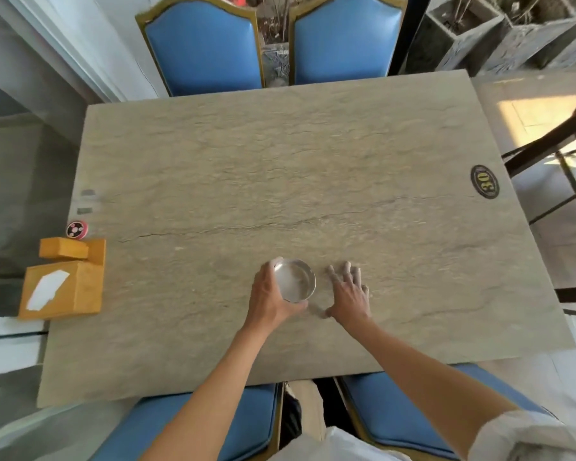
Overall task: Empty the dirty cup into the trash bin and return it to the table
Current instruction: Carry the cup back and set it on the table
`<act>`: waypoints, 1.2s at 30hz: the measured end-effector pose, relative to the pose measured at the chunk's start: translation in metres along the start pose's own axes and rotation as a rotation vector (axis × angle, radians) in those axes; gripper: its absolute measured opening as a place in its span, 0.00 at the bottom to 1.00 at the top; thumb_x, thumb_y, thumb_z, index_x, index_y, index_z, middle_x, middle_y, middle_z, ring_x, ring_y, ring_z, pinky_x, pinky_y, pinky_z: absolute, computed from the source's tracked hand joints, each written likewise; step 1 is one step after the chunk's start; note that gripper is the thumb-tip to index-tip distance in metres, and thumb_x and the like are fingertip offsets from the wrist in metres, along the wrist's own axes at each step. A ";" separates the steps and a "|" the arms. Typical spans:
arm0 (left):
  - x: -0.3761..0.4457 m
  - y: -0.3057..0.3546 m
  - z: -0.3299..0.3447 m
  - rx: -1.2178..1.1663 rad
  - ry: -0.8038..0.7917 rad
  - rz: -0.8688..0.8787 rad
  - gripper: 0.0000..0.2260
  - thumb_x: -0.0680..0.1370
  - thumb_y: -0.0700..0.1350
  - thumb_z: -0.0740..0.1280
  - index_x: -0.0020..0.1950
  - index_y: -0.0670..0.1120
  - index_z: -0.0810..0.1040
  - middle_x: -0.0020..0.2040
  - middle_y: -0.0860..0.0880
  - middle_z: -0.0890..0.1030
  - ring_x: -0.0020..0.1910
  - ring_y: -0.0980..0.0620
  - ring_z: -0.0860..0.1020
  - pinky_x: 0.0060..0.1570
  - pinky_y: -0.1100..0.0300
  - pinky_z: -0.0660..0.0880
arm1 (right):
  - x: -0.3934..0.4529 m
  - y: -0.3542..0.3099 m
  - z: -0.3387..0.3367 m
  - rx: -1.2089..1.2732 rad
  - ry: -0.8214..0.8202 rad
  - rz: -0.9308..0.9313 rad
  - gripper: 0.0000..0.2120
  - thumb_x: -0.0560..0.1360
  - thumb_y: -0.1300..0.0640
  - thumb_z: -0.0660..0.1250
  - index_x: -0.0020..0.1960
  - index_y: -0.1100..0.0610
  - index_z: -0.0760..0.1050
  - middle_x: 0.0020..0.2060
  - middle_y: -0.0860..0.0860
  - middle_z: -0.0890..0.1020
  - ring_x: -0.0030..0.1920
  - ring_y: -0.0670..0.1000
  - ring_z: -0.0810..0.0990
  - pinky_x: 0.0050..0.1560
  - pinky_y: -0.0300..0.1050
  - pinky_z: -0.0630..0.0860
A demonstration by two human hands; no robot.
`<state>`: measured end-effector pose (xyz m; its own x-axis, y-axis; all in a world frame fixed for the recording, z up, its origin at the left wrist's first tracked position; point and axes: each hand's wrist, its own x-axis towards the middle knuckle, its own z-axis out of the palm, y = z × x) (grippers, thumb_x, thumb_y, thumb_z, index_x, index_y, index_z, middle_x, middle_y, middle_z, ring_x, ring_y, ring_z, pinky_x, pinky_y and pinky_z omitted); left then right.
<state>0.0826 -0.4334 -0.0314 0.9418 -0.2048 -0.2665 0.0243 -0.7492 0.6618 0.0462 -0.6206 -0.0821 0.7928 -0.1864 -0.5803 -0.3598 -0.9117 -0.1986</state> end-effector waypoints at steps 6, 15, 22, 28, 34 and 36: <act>0.049 -0.007 0.029 0.073 0.090 -0.071 0.48 0.56 0.60 0.81 0.71 0.50 0.67 0.66 0.52 0.75 0.64 0.47 0.71 0.61 0.54 0.67 | 0.003 0.000 0.004 0.026 -0.008 0.012 0.58 0.68 0.52 0.83 0.85 0.51 0.47 0.84 0.62 0.46 0.84 0.66 0.43 0.79 0.70 0.59; 0.055 -0.023 0.055 0.114 0.183 -0.105 0.49 0.57 0.63 0.79 0.72 0.45 0.67 0.64 0.47 0.74 0.63 0.45 0.70 0.63 0.52 0.66 | 0.002 -0.001 0.001 0.054 -0.023 0.006 0.57 0.70 0.54 0.82 0.85 0.51 0.46 0.84 0.62 0.44 0.83 0.68 0.41 0.80 0.72 0.54; 0.049 -0.023 0.065 0.086 0.259 -0.176 0.44 0.59 0.60 0.77 0.69 0.45 0.68 0.63 0.45 0.74 0.62 0.45 0.71 0.61 0.48 0.70 | 0.001 -0.001 -0.001 0.079 -0.024 0.016 0.57 0.70 0.54 0.81 0.85 0.50 0.46 0.84 0.61 0.43 0.83 0.67 0.39 0.81 0.71 0.53; 0.082 -0.011 0.059 0.076 0.266 -0.221 0.42 0.60 0.59 0.77 0.68 0.44 0.68 0.62 0.44 0.74 0.62 0.43 0.71 0.60 0.48 0.70 | 0.001 -0.002 -0.002 0.096 -0.035 0.016 0.56 0.71 0.55 0.81 0.85 0.50 0.45 0.84 0.61 0.41 0.83 0.67 0.37 0.81 0.71 0.50; 0.130 -0.003 0.047 0.094 0.256 -0.245 0.43 0.61 0.57 0.79 0.69 0.42 0.68 0.64 0.42 0.73 0.64 0.41 0.71 0.61 0.46 0.68 | 0.002 -0.002 -0.003 0.096 -0.045 0.017 0.55 0.72 0.55 0.80 0.85 0.50 0.45 0.84 0.61 0.40 0.83 0.66 0.37 0.81 0.70 0.49; 0.146 0.000 0.042 0.097 0.246 -0.248 0.43 0.61 0.57 0.79 0.69 0.41 0.68 0.65 0.42 0.73 0.64 0.41 0.71 0.61 0.46 0.69 | 0.002 -0.002 -0.002 0.103 -0.045 0.018 0.55 0.72 0.55 0.79 0.85 0.50 0.45 0.84 0.60 0.40 0.83 0.66 0.36 0.81 0.70 0.49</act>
<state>0.2062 -0.4897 -0.1002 0.9640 0.1401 -0.2260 0.2417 -0.8160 0.5250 0.0499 -0.6198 -0.0814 0.7637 -0.1836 -0.6189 -0.4240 -0.8656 -0.2665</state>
